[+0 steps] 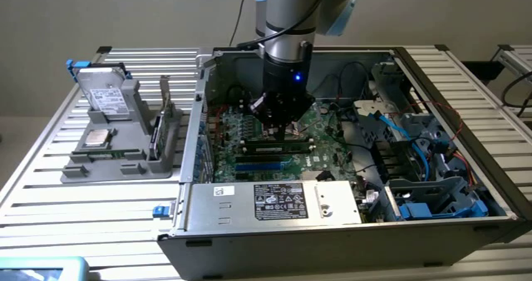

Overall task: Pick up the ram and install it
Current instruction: 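Press down the ram until it locks into place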

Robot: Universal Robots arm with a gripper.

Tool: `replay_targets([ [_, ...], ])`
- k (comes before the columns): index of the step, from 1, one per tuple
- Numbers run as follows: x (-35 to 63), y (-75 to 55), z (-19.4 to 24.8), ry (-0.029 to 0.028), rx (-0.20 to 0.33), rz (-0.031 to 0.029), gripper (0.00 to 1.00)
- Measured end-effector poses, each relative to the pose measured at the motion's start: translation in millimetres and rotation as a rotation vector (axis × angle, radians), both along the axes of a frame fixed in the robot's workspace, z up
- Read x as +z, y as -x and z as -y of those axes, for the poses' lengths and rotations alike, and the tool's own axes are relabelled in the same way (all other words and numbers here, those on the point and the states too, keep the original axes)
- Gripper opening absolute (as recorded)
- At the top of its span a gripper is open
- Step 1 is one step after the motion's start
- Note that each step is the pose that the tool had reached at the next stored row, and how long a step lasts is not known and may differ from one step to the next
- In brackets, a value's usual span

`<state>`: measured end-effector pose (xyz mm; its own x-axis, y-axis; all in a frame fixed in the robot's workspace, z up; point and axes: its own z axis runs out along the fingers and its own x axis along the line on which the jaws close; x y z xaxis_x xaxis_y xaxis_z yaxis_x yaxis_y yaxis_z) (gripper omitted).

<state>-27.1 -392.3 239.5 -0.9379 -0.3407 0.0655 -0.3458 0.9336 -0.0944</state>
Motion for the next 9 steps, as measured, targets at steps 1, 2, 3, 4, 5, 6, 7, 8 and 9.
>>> replay_targets([
  [1,0.0,0.0,0.0,0.0006,-0.009,0.002,0.11],
  [2,0.0,0.0,0.0,0.0011,-0.019,0.0037,0.11],
  [3,0.0,0.0,0.0,0.0015,-0.028,0.0051,0.11],
  [4,0.0,0.0,0.0,0.0021,-0.038,0.0064,0.11],
  [5,0.0,0.0,0.0,0.0028,-0.048,0.0076,0.11],
  [6,0.0,0.0,0.0,0.0036,-0.058,0.0086,0.11],
  [7,0.0,0.0,0.0,0.0044,-0.068,0.0097,0.11],
  [8,0.0,0.0,0.0,0.0053,-0.078,0.0107,0.11],
  [9,0.0,0.0,0.0,0.0061,-0.088,0.0119,0.11],
])
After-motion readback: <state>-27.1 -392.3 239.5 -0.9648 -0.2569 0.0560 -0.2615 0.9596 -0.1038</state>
